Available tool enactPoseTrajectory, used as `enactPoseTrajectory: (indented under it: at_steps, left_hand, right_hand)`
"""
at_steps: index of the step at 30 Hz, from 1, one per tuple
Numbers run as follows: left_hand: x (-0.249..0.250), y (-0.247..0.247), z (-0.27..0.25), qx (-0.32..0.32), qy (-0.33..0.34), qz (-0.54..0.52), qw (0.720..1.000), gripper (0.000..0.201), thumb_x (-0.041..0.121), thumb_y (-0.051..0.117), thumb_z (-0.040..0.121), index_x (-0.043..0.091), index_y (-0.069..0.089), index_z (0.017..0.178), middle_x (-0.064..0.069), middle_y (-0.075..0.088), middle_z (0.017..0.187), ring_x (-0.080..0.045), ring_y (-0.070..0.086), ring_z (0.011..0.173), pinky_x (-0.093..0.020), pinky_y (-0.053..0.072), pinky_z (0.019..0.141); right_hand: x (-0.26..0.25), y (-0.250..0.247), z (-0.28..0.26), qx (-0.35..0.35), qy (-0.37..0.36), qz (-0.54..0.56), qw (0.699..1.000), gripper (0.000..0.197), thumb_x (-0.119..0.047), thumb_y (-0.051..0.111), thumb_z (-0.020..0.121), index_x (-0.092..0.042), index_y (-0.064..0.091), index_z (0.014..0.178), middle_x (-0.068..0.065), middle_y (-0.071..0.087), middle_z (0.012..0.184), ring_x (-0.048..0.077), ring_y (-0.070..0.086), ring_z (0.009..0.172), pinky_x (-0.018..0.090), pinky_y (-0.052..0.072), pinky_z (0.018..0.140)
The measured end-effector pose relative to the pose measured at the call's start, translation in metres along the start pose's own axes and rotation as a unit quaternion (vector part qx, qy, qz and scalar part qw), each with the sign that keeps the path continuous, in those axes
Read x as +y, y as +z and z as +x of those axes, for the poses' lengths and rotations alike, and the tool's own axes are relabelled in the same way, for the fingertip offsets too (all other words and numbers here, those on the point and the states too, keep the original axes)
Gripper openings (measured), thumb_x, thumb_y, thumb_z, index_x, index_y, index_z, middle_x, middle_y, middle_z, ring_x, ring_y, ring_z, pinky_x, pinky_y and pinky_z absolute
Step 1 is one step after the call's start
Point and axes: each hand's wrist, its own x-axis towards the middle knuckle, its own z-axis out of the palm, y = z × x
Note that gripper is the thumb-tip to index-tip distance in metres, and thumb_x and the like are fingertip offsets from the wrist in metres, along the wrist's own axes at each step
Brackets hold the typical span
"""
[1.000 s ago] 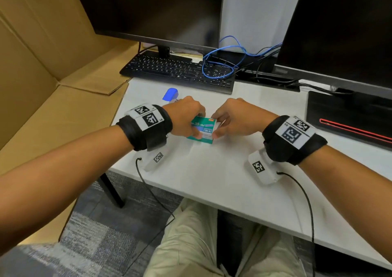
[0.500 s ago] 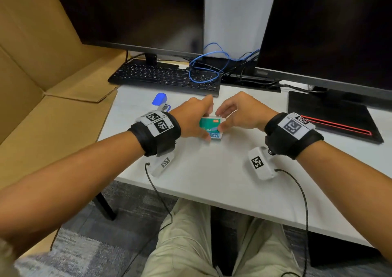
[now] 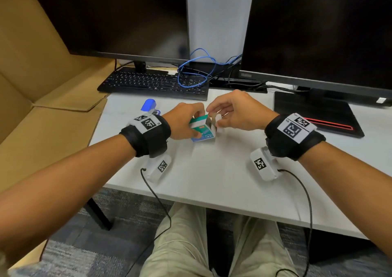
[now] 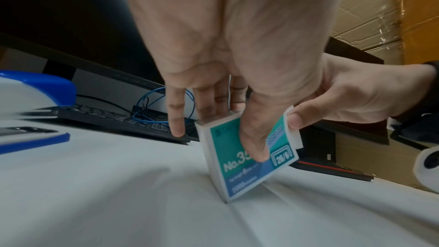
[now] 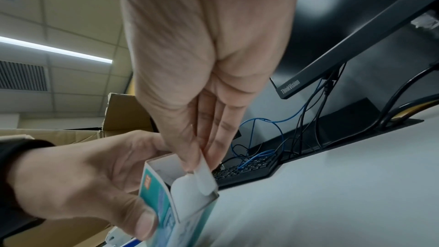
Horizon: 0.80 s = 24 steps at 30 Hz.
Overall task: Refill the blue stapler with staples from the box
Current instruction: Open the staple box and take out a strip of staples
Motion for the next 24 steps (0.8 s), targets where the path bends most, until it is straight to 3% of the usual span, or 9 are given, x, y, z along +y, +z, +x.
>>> enactPoseTrajectory:
  at_steps: [3,7,11,15,19,22,24]
  left_hand:
    - [0.002,-0.001,-0.002,0.006,0.0,0.0,1.0,0.045,0.02,0.082,0.07,0.013,0.054,0.105,0.0,0.061,0.098,-0.02,0.058,0.087,-0.032,0.049,0.073]
    - [0.001,-0.005,-0.004,0.017,-0.012,-0.01,1.0,0.044,0.019,0.083,0.068,0.013,0.056,0.103,0.0,0.063,0.095,-0.021,0.061,0.085,-0.035,0.055,0.077]
    - [0.002,-0.001,-0.004,0.015,-0.029,-0.046,0.998,0.052,0.02,0.085,0.066,0.012,0.059,0.111,-0.004,0.07,0.1,-0.021,0.067,0.09,-0.037,0.058,0.081]
    - [0.004,0.01,-0.003,0.027,-0.054,-0.078,0.995,0.054,0.029,0.088,0.062,0.012,0.061,0.106,-0.005,0.071,0.098,-0.021,0.069,0.086,-0.042,0.058,0.082]
    - [0.003,0.019,-0.004,0.049,-0.086,-0.1,0.99,0.056,0.033,0.089,0.059,0.012,0.058,0.101,-0.004,0.071,0.096,-0.022,0.069,0.085,-0.043,0.058,0.08]
    - [0.003,0.018,-0.008,0.086,-0.101,-0.16,0.978,0.067,0.032,0.091,0.058,0.013,0.043,0.103,-0.004,0.067,0.098,-0.02,0.068,0.083,-0.032,0.058,0.071]
    - [0.005,0.013,-0.012,0.114,-0.084,-0.206,0.968,0.068,0.026,0.09,0.06,0.016,0.035,0.099,-0.007,0.064,0.102,-0.021,0.068,0.085,-0.028,0.057,0.067]
  right_hand:
    - [-0.003,-0.001,-0.001,0.004,-0.03,-0.025,0.999,0.036,-0.002,0.074,0.079,-0.018,0.073,0.112,-0.006,0.072,0.103,-0.008,0.062,0.081,0.011,0.054,0.076]
    - [-0.005,-0.001,-0.001,0.032,-0.047,-0.017,0.998,0.039,0.004,0.065,0.081,-0.019,0.073,0.111,-0.003,0.071,0.108,0.012,0.068,0.088,0.027,0.059,0.079]
    - [-0.002,0.001,0.004,0.064,-0.061,0.009,0.996,0.038,0.004,0.062,0.084,-0.023,0.073,0.109,0.003,0.069,0.11,0.017,0.071,0.086,0.04,0.062,0.07]
    - [0.001,0.007,0.007,0.098,-0.1,-0.081,0.987,0.029,-0.004,0.068,0.085,-0.024,0.076,0.105,0.002,0.065,0.11,0.017,0.061,0.099,0.03,0.055,0.081]
    - [-0.003,0.013,0.006,0.117,-0.126,-0.227,0.958,0.015,-0.018,0.069,0.088,-0.021,0.079,0.098,0.006,0.053,0.096,0.023,0.048,0.09,0.039,0.049,0.068]
    - [0.002,0.014,0.005,0.061,-0.132,-0.213,0.966,0.025,-0.011,0.061,0.09,-0.024,0.078,0.102,0.005,0.056,0.088,0.021,0.051,0.08,0.04,0.049,0.066]
    - [0.005,0.012,0.002,0.02,-0.125,-0.188,0.974,0.03,-0.012,0.055,0.091,-0.027,0.076,0.106,0.002,0.056,0.089,0.016,0.051,0.079,0.03,0.047,0.067]
